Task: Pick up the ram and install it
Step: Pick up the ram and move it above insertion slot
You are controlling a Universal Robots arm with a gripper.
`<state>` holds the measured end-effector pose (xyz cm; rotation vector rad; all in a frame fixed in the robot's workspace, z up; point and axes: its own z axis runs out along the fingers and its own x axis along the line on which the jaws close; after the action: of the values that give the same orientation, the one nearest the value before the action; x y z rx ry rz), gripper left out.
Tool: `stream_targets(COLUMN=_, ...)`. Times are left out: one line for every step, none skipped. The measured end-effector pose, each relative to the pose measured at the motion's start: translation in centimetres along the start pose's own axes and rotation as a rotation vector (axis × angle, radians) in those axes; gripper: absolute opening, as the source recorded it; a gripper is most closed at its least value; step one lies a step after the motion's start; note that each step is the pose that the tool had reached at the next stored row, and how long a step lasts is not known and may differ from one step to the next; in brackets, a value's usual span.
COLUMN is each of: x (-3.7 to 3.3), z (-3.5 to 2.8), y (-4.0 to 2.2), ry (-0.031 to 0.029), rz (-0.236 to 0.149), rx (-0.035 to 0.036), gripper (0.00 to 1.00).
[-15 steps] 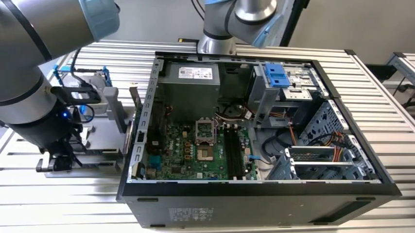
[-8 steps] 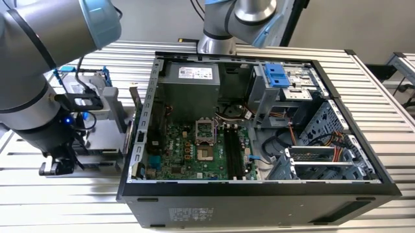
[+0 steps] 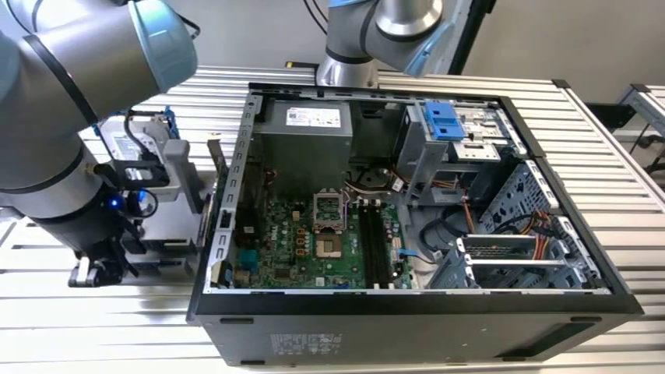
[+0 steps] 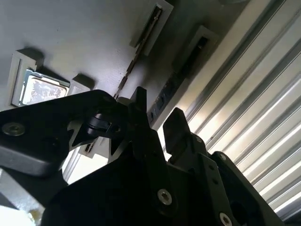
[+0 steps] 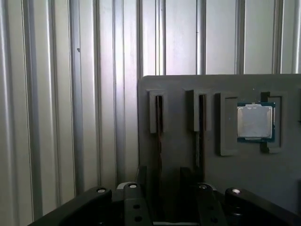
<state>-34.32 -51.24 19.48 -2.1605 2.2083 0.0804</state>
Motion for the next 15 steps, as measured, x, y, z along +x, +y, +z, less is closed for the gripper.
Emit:
stream_targets(x=0.01, z=0.18, y=0.0, ry=-0.0001, rz=0.0, rx=0.0001, gripper=1.0)
stream_targets(x=0.02, z=0.33, y=0.0, ry=-0.0002, rz=0.0, rx=0.0001, gripper=1.0)
stream_targets(x=0.03, z=0.32, y=0.0, ry=-0.0001, rz=0.0, rx=0.0004, gripper=1.0)
stream_targets(x=0.03, z=0.32, y=0.0, ry=-0.0001, rz=0.0, rx=0.0006, gripper=1.0)
stream_targets(x=0.03, z=0.32, y=0.0, ry=-0.0001, rz=0.0, rx=0.0008, gripper=1.0)
stream_targets(x=0.03, z=0.33, y=-0.01, ry=-0.0002, rz=0.0, rx=0.0011, gripper=1.0)
stream_targets(x=0.02, z=0.33, y=-0.01, ry=-0.0003, rz=0.0, rx=0.0012, gripper=1.0)
stream_targets(x=0.02, z=0.33, y=-0.01, ry=-0.0003, rz=0.0, rx=0.0015, gripper=1.0)
stream_targets(x=0.02, z=0.33, y=0.0, ry=-0.0003, rz=0.0, rx=0.0019, gripper=0.0)
stream_targets(x=0.01, z=0.42, y=0.0, ry=-0.0002, rz=0.0, rx=0.0024, gripper=0.0)
stream_targets(x=0.02, z=0.47, y=0.0, ry=-0.0002, rz=0.0, rx=0.0024, gripper=0.0)
stream_targets(x=0.02, z=0.49, y=-0.01, ry=-0.0003, rz=0.0, rx=0.0025, gripper=0.0)
stream_targets(x=0.03, z=0.5, y=-0.01, ry=-0.0001, rz=0.0, rx=0.0024, gripper=0.0)
stream_targets(x=0.02, z=0.52, y=-0.01, ry=-0.0004, rz=0.0, rx=0.0024, gripper=0.0)
stream_targets(x=0.02, z=0.53, y=-0.01, ry=-0.0003, rz=0.0, rx=0.0023, gripper=0.0)
